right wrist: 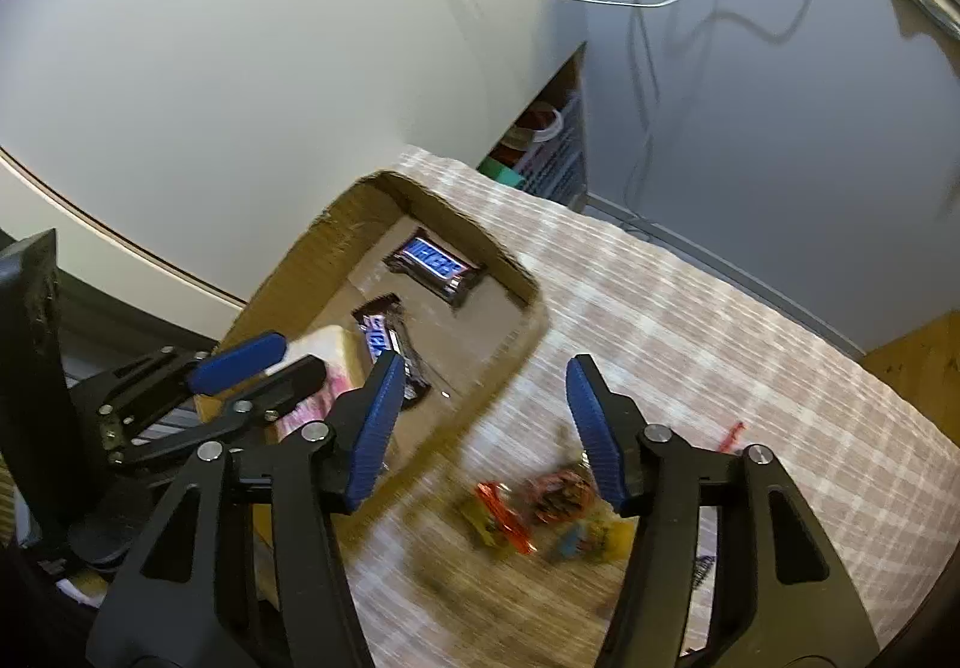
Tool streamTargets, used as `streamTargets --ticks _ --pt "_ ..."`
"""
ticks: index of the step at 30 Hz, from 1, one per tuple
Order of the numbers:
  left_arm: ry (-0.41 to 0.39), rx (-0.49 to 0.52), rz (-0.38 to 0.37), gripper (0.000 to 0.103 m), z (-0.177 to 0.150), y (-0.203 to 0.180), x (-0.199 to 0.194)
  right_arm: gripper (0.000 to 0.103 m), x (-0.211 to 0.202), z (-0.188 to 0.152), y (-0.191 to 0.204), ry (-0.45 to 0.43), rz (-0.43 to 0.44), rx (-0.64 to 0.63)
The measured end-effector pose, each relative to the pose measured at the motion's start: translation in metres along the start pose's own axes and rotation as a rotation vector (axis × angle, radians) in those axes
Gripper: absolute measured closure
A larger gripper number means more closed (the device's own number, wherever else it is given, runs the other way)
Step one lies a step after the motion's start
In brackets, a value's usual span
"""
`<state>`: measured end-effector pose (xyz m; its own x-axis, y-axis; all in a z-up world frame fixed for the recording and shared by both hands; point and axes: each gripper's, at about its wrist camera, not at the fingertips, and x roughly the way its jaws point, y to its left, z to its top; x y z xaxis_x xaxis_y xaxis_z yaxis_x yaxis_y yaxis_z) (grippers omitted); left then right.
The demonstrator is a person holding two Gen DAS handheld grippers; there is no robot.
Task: Organize snacks
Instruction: 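Move both tools back over the remaining candies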
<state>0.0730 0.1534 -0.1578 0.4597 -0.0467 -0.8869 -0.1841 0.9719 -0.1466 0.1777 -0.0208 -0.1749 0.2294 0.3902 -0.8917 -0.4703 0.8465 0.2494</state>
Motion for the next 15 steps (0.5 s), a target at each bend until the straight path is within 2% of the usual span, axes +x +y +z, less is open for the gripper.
streamTargets --ticks 2,10,13,15 --pt "-0.001 0.011 -0.011 0.073 -0.003 -0.005 -0.003 0.037 -0.004 -0.007 -0.011 0.006 0.005 0.021" --pt "0.006 0.077 -0.061 0.073 -0.021 -0.032 -0.009 0.035 -0.022 -0.043 -0.046 -0.025 0.014 0.028" --pt "0.004 0.101 -0.072 0.073 -0.032 -0.042 -0.009 0.029 -0.031 -0.060 -0.058 -0.025 -0.006 0.027" --pt "0.010 0.108 -0.091 0.073 -0.039 -0.047 -0.009 0.029 -0.038 -0.072 -0.066 -0.030 -0.037 0.028"
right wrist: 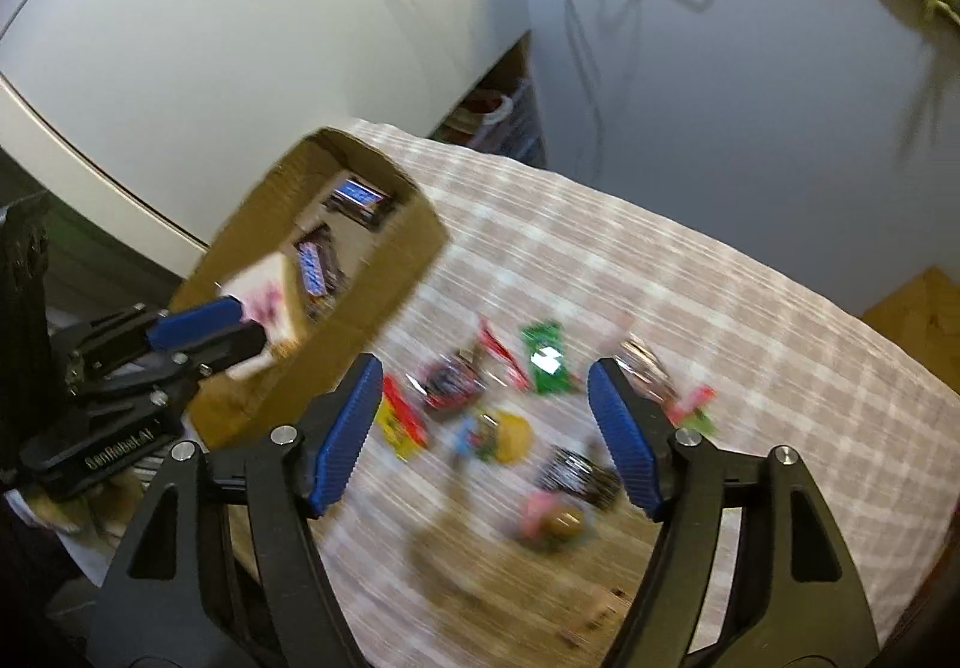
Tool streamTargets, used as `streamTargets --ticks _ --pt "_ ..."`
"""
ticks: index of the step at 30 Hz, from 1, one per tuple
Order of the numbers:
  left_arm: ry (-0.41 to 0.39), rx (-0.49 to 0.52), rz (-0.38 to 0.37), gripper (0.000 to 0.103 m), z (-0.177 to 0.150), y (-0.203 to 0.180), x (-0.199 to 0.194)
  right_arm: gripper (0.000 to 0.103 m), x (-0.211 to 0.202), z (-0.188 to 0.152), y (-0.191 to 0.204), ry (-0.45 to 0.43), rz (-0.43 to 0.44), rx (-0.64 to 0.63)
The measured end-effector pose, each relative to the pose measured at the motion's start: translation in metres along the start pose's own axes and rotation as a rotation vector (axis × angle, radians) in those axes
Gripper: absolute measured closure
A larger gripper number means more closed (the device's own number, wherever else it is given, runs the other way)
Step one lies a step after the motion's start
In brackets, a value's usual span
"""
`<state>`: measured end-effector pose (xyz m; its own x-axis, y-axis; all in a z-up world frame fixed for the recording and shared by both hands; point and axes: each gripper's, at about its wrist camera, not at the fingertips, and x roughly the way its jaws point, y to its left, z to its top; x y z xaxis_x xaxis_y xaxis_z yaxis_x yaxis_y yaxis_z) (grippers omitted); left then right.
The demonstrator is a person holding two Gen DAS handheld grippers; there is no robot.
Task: Organize snacks
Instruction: 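Move both tools back over the remaining candies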
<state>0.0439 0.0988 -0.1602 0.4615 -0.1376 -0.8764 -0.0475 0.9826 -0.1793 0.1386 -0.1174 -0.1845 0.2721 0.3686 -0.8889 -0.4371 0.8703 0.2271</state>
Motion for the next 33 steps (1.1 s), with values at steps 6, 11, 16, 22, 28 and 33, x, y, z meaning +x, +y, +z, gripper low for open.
streamTargets --ticks 6,11,16,22,28,33 --pt "0.067 -0.005 -0.044 0.073 -0.022 -0.018 0.013 0.029 -0.018 -0.040 -0.038 0.000 -0.067 0.095" --pt "0.101 -0.012 -0.072 0.073 -0.033 -0.033 0.023 0.029 -0.025 -0.082 -0.070 0.008 -0.110 0.192" --pt "0.120 0.023 -0.084 0.073 -0.037 -0.051 0.033 0.029 -0.023 -0.119 -0.084 0.048 -0.114 0.251" --pt "0.161 0.064 -0.106 0.073 -0.038 -0.069 0.054 0.045 -0.003 -0.147 -0.081 0.131 -0.099 0.292" --pt "0.195 0.037 -0.107 0.073 -0.030 -0.074 0.079 0.047 0.020 -0.158 -0.073 0.187 -0.107 0.289" --pt "0.209 0.037 -0.083 0.073 -0.023 -0.078 0.094 0.048 0.029 -0.162 -0.071 0.195 -0.131 0.290"
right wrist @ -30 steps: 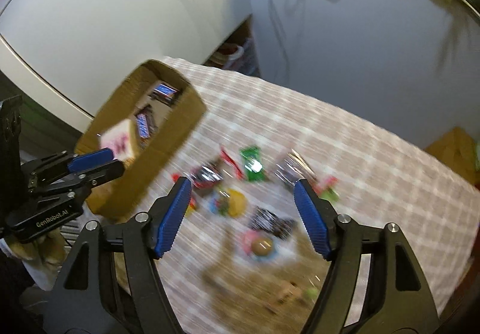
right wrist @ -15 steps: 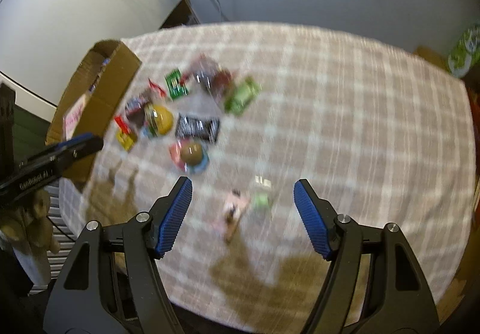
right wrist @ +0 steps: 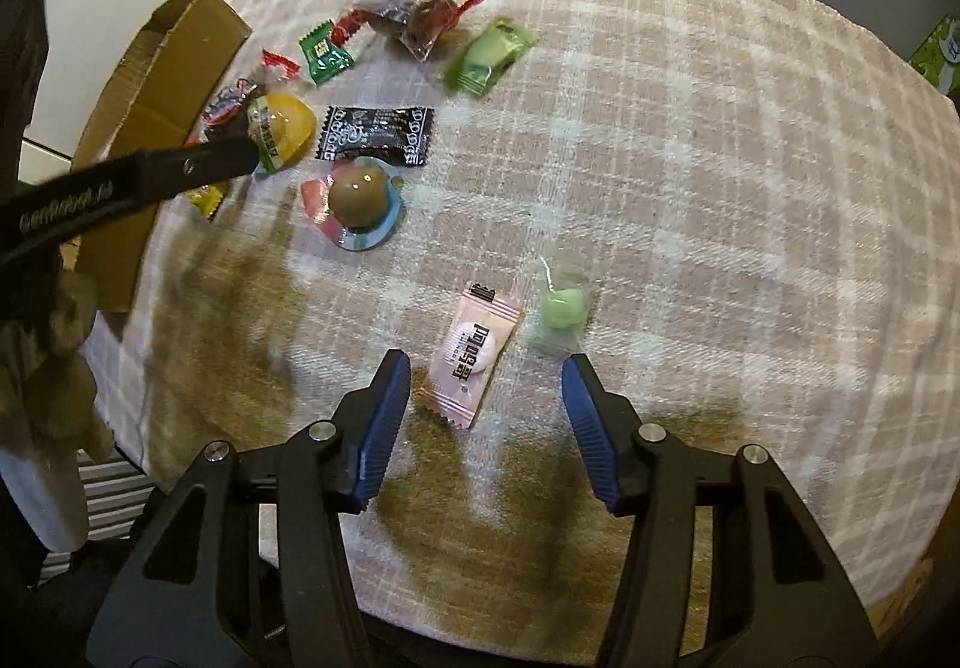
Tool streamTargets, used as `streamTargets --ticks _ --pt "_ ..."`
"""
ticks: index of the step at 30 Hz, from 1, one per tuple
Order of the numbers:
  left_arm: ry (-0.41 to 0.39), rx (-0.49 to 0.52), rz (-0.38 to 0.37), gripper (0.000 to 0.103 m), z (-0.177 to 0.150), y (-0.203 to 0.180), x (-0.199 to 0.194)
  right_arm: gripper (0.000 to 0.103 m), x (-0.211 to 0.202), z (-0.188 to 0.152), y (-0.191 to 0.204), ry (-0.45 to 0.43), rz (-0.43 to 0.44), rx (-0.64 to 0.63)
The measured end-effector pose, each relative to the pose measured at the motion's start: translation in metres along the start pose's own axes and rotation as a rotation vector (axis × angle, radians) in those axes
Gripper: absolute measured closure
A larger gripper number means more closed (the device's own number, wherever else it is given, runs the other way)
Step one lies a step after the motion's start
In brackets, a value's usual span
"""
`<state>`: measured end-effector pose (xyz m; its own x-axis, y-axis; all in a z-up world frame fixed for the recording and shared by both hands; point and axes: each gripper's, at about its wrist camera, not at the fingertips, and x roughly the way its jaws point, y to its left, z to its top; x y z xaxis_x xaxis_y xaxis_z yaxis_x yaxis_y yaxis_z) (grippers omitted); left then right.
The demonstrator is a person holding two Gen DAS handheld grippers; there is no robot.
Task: Organize snacks
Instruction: 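Move both tools back over the remaining candies, then grasp the small pink-and-white wrapped candy with the right tool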
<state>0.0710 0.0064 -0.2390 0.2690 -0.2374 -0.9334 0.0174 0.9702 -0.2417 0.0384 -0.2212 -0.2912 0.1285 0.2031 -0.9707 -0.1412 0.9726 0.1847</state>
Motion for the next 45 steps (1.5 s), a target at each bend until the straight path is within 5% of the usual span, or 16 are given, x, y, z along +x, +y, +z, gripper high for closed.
streamTargets --ticks 10,19,22,45 --pt "-0.001 0.031 0.047 0.073 0.005 -0.005 0.017 0.049 0.007 0.009 0.016 -0.012 -0.064 -0.066" --pt "-0.007 0.044 0.043 0.073 0.007 -0.009 0.020 0.080 0.004 0.004 0.011 -0.014 -0.129 -0.106" --pt "-0.027 0.060 0.062 0.080 0.009 -0.015 0.021 0.081 0.002 0.003 0.007 -0.017 -0.118 -0.099" --pt "-0.075 0.036 0.038 0.082 0.001 -0.009 -0.006 0.081 -0.040 0.007 -0.013 -0.101 -0.045 -0.017"
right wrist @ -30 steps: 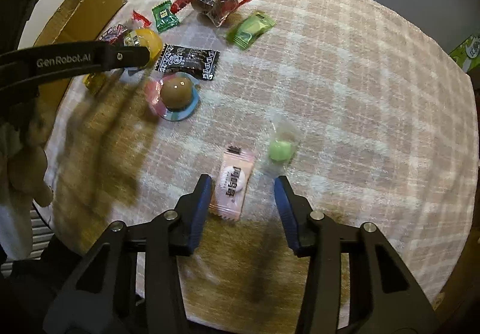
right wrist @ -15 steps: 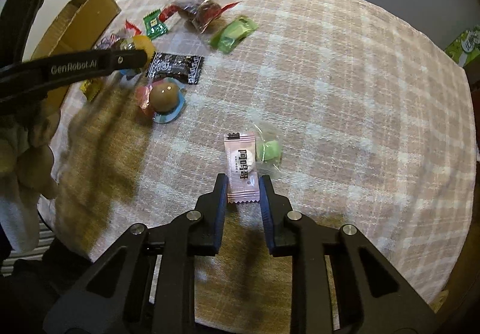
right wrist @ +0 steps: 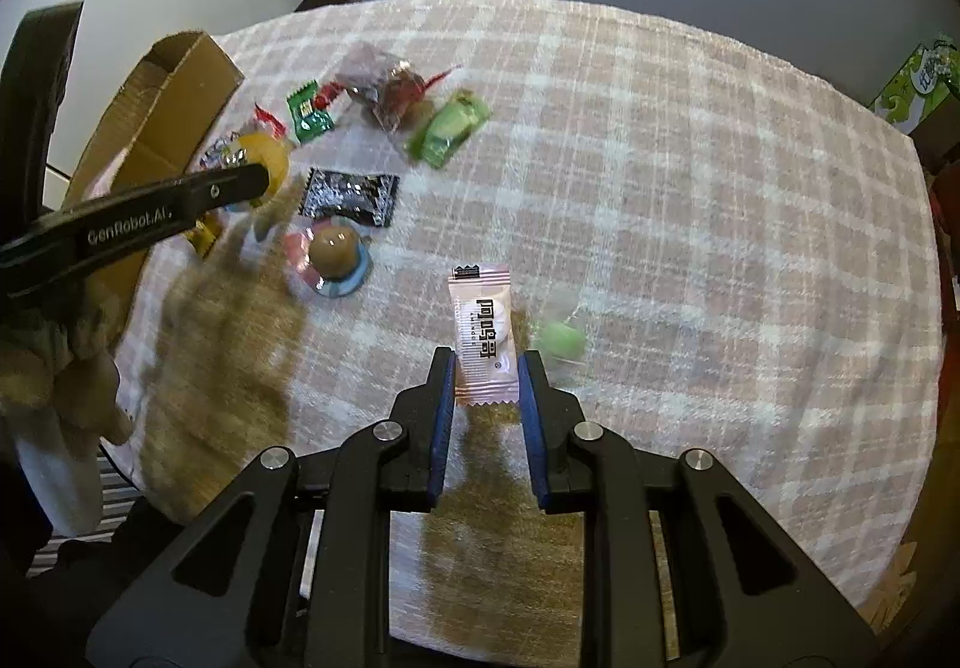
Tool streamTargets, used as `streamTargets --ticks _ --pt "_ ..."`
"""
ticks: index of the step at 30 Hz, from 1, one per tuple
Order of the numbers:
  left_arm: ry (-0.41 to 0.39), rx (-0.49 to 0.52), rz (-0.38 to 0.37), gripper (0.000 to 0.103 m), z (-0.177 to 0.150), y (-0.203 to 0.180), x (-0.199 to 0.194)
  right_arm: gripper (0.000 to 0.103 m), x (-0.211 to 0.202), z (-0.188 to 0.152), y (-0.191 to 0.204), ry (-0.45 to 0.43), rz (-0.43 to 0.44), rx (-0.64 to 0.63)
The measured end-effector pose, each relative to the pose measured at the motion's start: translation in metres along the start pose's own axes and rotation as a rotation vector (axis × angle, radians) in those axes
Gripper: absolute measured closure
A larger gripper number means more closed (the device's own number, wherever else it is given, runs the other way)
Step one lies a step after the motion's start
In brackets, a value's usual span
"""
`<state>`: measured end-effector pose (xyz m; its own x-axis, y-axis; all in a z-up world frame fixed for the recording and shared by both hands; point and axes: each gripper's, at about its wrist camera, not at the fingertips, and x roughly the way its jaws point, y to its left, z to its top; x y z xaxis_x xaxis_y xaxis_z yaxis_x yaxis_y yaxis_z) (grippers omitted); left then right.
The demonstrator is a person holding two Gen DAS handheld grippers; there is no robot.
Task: Organize snacks
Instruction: 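Grasp the small pink-and-white wrapped candy with the right tool, then carry the pink-and-white candy over the box while the left tool holds a yellow-green candy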
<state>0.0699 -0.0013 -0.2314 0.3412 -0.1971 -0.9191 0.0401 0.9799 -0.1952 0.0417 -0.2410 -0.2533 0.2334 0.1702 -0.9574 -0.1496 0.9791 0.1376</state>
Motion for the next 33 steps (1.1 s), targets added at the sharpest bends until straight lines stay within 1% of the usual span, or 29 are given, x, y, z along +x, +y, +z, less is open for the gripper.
streamTargets --ticks 8,14,33 --pt "-0.034 -0.021 -0.010 0.082 -0.004 0.007 -0.024 0.081 -0.015 0.010 0.010 -0.042 0.025 -0.020" --pt "-0.071 -0.058 -0.005 0.082 -0.002 0.021 -0.043 0.081 -0.021 0.028 0.031 -0.067 0.051 -0.066" --pt "-0.180 -0.190 0.068 0.082 -0.014 0.081 -0.096 0.081 -0.027 0.080 0.126 -0.134 0.117 -0.291"
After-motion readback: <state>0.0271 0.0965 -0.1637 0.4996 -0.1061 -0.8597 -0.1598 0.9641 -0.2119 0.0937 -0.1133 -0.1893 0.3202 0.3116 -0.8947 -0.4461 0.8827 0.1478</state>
